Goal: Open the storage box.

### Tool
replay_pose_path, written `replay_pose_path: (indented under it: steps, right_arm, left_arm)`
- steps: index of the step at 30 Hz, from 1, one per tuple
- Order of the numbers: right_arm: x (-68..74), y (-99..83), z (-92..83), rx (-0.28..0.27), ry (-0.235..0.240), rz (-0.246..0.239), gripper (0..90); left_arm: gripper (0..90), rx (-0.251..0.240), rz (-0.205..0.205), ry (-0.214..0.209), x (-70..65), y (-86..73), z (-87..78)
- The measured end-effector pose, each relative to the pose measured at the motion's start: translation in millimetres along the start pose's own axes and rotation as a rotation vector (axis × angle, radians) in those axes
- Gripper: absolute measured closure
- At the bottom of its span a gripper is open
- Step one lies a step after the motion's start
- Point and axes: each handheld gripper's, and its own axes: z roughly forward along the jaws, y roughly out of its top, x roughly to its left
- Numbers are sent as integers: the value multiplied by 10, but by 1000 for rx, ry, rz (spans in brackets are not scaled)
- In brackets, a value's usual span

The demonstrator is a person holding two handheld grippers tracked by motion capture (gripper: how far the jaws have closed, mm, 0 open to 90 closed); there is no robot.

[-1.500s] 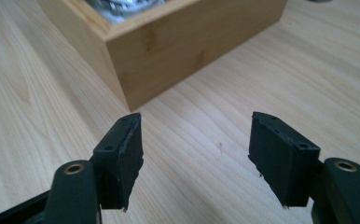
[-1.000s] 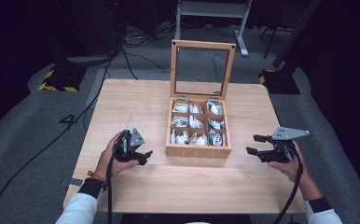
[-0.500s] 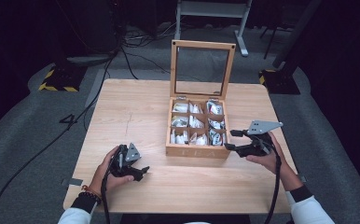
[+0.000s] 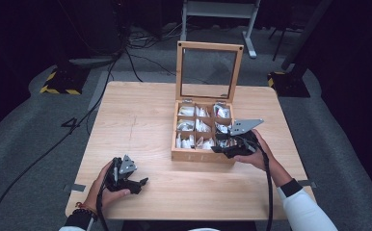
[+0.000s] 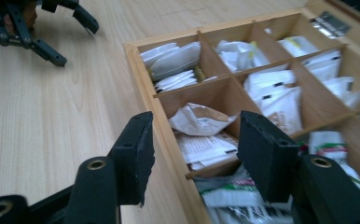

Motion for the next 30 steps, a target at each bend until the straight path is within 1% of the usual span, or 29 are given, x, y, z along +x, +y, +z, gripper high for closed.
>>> replay_pose_path:
  steps: [1, 2, 3, 4, 6, 7, 9, 11, 14, 16, 17, 19, 21, 24, 25, 27, 30]
  right_arm:
    - [5, 16, 37, 8, 6, -6, 472]
    - [10, 32, 71, 12, 14, -8, 480]
    - [13, 51, 105, 18, 22, -11, 490]
    - [18, 68, 135, 24, 26, -17, 494]
    - [25, 101, 193, 27, 38, -20, 516]
    - [27, 116, 223, 34, 42, -26, 544]
    - [30, 143, 282, 53, 50, -31, 549]
    - [23, 165, 336, 65, 64, -31, 567]
    - [3, 178, 407, 76, 53, -23, 589]
    - [-7, 175, 444, 79, 65, -16, 601]
    - [-7, 174, 462, 81, 59, -17, 615]
    - [-18, 175, 477, 76, 54, -15, 637]
    - [-30, 174, 488, 72, 40, -10, 671]
    - [-57, 157, 511, 76, 37, 7, 683]
    - [-62, 156, 514, 81, 36, 14, 683]
    - [-60, 158, 520, 91, 30, 11, 703]
    - [-41, 170, 569, 136, 4, -9, 732]
  left_arm:
    - [166, -5, -11, 1, 4, -16, -5]
    - [166, -10, -26, -7, 4, -32, -6]
    - [166, -15, -26, -2, 8, -45, -12]
    - [166, -22, -34, -7, 7, -59, -13]
    - [167, -19, -53, -16, 7, -71, -19]
    - [167, -18, -51, -16, 7, -73, -23]
    - [167, -20, -46, -14, 8, -79, -25]
    - [167, -18, -55, -21, 4, -84, -28]
    - [165, -18, -47, -24, 15, -80, -25]
    - [163, -18, -44, -28, 21, -79, -24]
    - [163, -18, -41, -32, 25, -78, -23]
    - [162, -22, -41, -32, 29, -78, -19]
    - [162, -19, -39, -35, 32, -77, -21]
    - [162, -19, -37, -40, 36, -77, -19]
    - [162, -19, -35, -39, 37, -77, -19]
    - [161, -20, -32, -39, 40, -76, -18]
    - [160, -18, -29, -44, 45, -74, -17]
